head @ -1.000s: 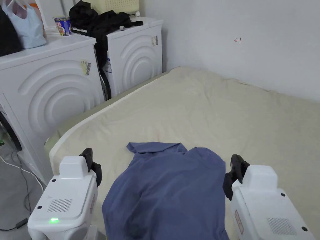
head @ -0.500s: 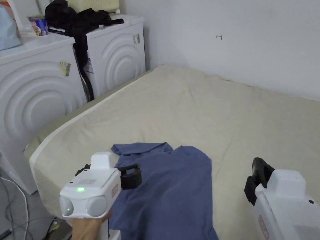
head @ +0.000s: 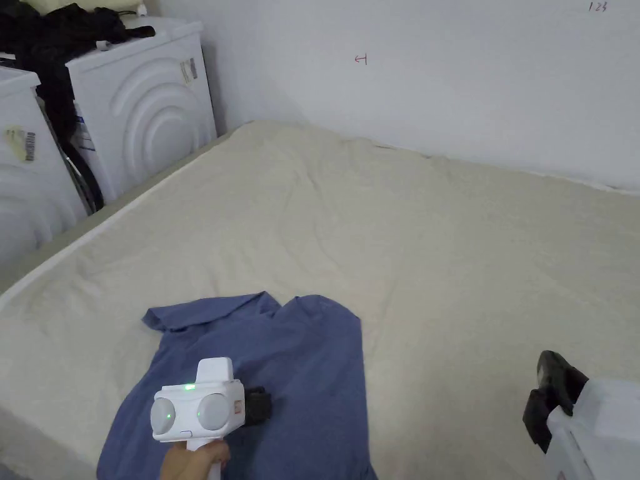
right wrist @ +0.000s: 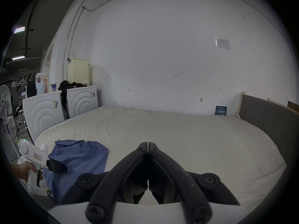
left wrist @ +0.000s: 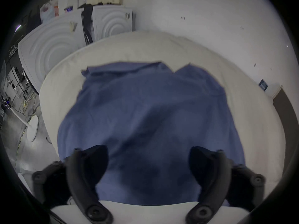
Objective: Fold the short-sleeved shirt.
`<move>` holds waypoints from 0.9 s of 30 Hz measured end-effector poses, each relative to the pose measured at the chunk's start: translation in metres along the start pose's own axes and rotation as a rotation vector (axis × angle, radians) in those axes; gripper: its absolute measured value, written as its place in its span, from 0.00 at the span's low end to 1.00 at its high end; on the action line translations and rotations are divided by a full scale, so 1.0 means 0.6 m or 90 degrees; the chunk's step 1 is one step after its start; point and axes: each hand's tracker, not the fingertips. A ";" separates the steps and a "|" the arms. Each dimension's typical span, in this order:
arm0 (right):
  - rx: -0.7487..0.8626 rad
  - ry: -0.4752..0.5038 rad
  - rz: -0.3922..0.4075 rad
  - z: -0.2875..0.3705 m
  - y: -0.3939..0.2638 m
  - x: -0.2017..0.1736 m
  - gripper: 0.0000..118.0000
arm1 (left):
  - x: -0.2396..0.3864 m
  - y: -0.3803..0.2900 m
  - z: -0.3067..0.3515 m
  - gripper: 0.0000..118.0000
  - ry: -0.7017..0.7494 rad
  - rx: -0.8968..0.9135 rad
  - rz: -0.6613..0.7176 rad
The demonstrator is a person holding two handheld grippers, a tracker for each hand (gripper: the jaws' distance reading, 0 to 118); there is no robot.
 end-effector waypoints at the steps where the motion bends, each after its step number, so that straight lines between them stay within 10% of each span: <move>1: -0.003 -0.004 0.000 -0.001 -0.004 0.007 0.01 | 0.005 -0.005 -0.011 0.67 -0.004 -0.023 -0.013; 3: -0.009 -0.013 0.001 -0.004 -0.007 0.017 0.01 | 0.017 -0.019 -0.001 0.57 0.013 0.024 -0.041; 6: -0.014 -0.019 -0.005 -0.006 -0.012 0.031 0.01 | 0.028 -0.016 0.008 0.03 -0.020 0.020 -0.056; 27: 0.060 -0.078 -0.045 0.100 0.024 0.136 0.01 | 0.205 0.133 0.319 0.02 -0.287 0.257 -0.132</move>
